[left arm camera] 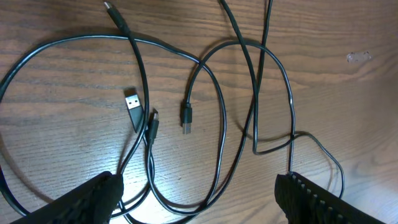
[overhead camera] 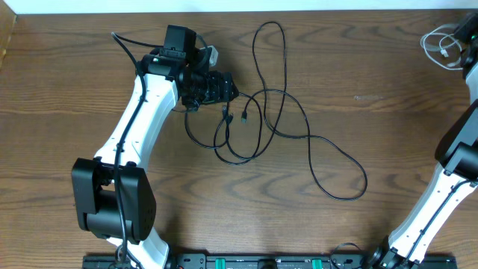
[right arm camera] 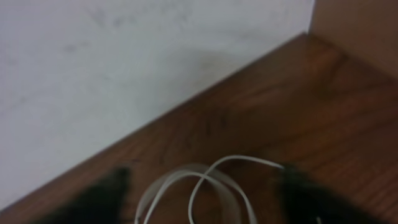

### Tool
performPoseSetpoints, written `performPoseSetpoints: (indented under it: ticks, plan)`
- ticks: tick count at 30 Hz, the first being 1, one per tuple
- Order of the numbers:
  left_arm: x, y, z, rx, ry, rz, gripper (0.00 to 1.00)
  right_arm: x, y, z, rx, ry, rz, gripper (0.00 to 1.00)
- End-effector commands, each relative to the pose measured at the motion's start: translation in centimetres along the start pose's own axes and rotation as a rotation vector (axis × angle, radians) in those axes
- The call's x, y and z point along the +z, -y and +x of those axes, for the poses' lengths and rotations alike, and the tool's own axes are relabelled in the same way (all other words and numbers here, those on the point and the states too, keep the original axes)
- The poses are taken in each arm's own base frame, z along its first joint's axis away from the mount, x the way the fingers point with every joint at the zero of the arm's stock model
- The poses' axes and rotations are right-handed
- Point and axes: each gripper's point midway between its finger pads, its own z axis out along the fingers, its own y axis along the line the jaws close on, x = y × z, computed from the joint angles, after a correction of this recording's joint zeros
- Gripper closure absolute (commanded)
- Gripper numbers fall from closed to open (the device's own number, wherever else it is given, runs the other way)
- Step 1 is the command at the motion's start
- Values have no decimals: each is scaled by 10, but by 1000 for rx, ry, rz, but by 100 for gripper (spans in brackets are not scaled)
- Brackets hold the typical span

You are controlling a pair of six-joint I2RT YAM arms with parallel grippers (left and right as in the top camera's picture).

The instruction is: Untangle cables

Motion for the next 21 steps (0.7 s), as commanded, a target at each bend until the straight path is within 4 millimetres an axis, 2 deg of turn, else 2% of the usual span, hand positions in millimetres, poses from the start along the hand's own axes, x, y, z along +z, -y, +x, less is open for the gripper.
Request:
performPoseSetpoints:
  ticks: [1,7,11,14,17,20,21]
  plan:
    - [-4,-1,-3,20,17,-10,17,-6,1,-15,-4,28,18,1]
    - [-4,-1,-3,22,19,-10,17,-23,3,-23,5,-18,24,1]
    - [-4,0,-8,73,37,-6,17,-51,-14,-40,9,-57,-40,1]
    - [-7,3,-14,142,64,-2,17,-83,-48,-50,16,-117,-189,1]
    - [-16,9,-22,201,95,0,17,-124,-87,-51,34,-213,-357,1]
    - [-36,10,-31,227,158,-53,18,-159,-122,-47,47,-291,-492,1]
    - [-56,7,-35,208,213,-115,18,-175,-142,-40,55,-342,-546,1]
